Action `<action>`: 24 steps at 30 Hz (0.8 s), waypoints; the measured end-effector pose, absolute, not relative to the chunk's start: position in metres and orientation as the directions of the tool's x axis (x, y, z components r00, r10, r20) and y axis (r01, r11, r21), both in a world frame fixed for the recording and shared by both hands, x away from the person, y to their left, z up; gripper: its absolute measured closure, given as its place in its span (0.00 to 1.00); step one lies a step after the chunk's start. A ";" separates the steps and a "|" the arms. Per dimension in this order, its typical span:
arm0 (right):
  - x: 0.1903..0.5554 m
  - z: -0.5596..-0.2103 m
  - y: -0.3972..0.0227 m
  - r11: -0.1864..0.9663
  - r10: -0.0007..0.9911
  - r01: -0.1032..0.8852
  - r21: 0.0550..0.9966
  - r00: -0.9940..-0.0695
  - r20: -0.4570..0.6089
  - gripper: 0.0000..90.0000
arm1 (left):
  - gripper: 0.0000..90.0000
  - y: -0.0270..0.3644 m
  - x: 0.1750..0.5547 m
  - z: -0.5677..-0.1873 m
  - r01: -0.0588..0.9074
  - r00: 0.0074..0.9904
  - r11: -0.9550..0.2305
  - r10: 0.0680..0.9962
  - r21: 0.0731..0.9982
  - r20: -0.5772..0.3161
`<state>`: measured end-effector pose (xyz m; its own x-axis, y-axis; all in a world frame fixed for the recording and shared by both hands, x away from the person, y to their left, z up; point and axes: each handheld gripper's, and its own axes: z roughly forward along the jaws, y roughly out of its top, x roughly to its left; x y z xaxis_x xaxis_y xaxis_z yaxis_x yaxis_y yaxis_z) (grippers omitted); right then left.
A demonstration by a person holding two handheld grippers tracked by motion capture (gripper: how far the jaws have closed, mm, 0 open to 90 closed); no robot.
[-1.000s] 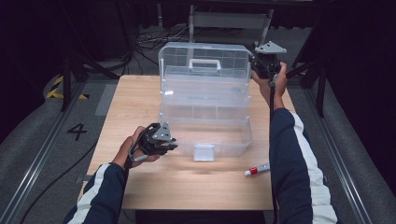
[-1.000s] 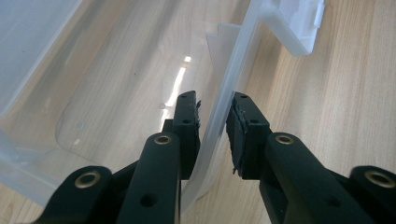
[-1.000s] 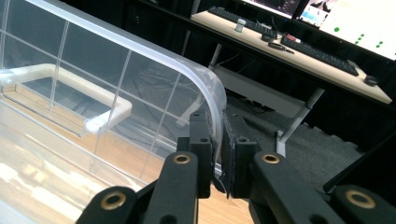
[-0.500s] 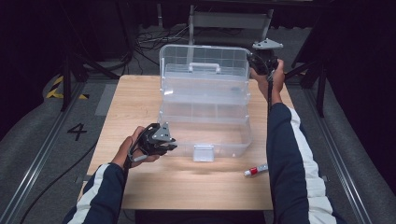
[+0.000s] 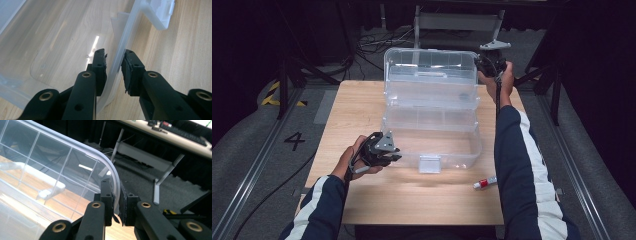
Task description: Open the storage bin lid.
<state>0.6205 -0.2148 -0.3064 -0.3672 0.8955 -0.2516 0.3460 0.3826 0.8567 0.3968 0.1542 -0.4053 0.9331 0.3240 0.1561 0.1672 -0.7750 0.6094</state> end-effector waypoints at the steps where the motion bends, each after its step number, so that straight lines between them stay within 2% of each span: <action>1: 0.623 -0.307 -0.215 0.386 0.894 0.357 0.851 -0.371 -0.250 0.92 | 0.82 0.154 0.397 -0.405 0.166 0.934 -0.776 0.323 0.609 0.156; 5: 0.633 -0.309 -0.215 0.376 0.898 0.395 0.838 -0.379 -0.224 0.92 | 0.82 0.154 0.397 -0.405 0.164 0.934 -0.776 0.321 0.609 0.157; 24: 0.649 -0.320 -0.215 0.371 0.904 0.446 0.814 -0.376 -0.206 0.92 | 0.82 0.156 0.396 -0.407 0.165 0.934 -0.765 0.324 0.623 0.150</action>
<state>0.6489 -0.2147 -0.3199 -0.3756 0.9036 -0.2059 0.4461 0.3710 0.8144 0.3965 0.1559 -0.4065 0.9339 0.3244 0.1505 0.1653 -0.7647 0.6228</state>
